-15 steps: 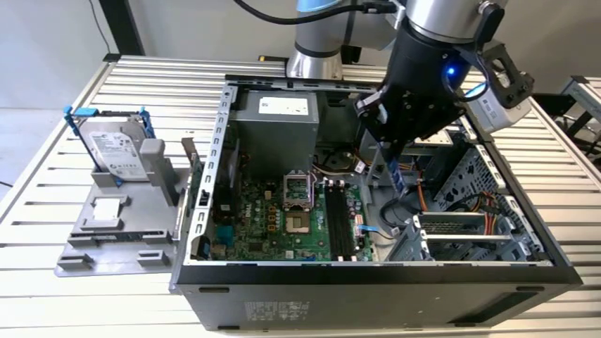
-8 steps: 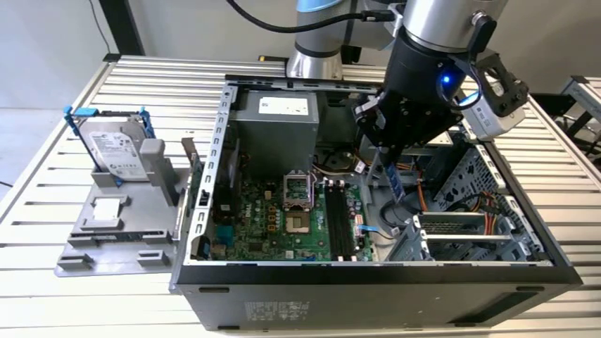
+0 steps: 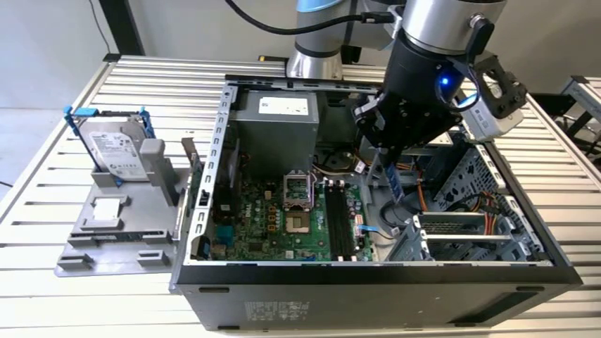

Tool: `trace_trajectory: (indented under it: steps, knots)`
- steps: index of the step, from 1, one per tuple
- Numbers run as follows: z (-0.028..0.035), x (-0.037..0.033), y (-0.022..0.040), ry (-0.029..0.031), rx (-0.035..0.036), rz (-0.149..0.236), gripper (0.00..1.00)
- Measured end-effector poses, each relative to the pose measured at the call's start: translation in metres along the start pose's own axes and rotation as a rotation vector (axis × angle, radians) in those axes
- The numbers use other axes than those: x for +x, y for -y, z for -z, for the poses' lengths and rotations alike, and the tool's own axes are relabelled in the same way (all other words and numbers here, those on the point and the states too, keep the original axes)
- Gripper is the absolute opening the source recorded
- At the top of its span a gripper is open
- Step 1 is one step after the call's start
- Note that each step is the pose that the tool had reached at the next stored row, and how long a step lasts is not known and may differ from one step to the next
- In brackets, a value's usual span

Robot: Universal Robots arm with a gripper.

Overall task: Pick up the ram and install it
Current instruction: 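Insert the ram into the slot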

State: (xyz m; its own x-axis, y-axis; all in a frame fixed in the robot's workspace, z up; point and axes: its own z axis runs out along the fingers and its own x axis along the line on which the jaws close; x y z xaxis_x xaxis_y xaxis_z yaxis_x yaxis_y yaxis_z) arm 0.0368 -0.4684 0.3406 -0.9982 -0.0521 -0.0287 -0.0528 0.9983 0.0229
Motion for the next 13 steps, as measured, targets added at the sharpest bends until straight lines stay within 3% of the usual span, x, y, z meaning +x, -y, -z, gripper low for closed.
trace_trajectory:
  steps: [13]
  knots:
    - [-0.0233,0.0061,-0.0003,0.0007,0.0017,-0.032,0.0]
